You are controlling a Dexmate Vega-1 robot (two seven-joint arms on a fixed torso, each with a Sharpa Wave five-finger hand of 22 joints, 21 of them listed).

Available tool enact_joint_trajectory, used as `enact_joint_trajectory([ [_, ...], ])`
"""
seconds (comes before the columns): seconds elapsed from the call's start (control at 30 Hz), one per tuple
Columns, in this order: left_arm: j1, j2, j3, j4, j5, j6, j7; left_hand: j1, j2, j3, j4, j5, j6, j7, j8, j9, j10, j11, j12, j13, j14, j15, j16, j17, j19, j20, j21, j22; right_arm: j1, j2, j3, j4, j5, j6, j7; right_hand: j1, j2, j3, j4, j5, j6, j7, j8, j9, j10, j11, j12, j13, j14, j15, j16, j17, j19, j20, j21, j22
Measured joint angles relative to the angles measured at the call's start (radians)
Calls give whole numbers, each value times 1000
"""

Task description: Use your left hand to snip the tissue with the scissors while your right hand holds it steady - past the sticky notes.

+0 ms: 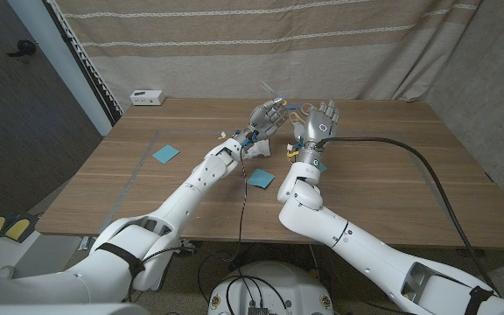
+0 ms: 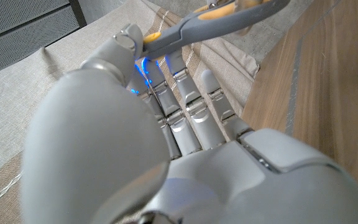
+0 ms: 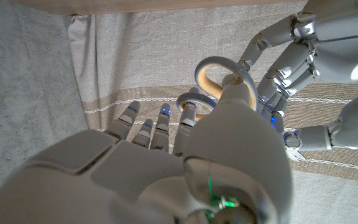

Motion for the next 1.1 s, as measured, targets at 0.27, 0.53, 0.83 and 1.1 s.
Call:
enact_joint_trajectory([
  [0.27, -13, -5, -6, 27, -3, 12, -32, 0, 0, 0, 0, -3, 0, 0, 0, 0, 0, 0, 0, 0, -4, 4, 0, 0, 0, 0, 0, 3, 12, -7, -6, -1, 13, 0, 10, 4, 4, 0, 0, 5, 47, -36, -15, -34, -10, -35, -12, 0, -32, -3, 0, 0, -25, -6, -4, 0],
  [0.53, -49, -13, -11, 96, -5, 24, -96, 3, 6, 1, -1, -3, 0, 0, 0, 0, -1, 1, 0, 2, -16, 2, 0, 0, 0, 0, 0, 0, 37, -13, -30, 1, 28, -26, 44, 1, 20, 0, 0, 5, 1, -54, -51, -61, -56, -48, -30, 0, -76, 12, -3, 0, -62, -1, -4, 0],
  [0.83, -93, -28, -17, 185, 0, 37, -179, 1, 9, 3, -3, 0, 0, 0, 0, 0, -1, 1, 0, 5, -15, 2, 1, 17, 0, 0, 0, 0, 49, -12, -38, 8, 40, -30, 59, 15, 33, 4, 4, 5, 125, -70, -27, -83, -27, -51, -26, 2, -72, 1, 5, -1, -67, -7, 1, 0],
  [1.1, -112, -37, -30, 230, 9, 42, -212, 1, 9, 3, -3, 0, 0, 0, 0, 0, -1, 1, 0, 5, -15, 2, 3, 29, 0, 0, 0, 0, 51, 0, -36, 22, 48, -24, 43, 17, 36, 9, 0, 5, 253, -88, 33, -60, 37, -54, -6, 2, -36, -23, 12, -2, -31, -17, 9, 0],
])
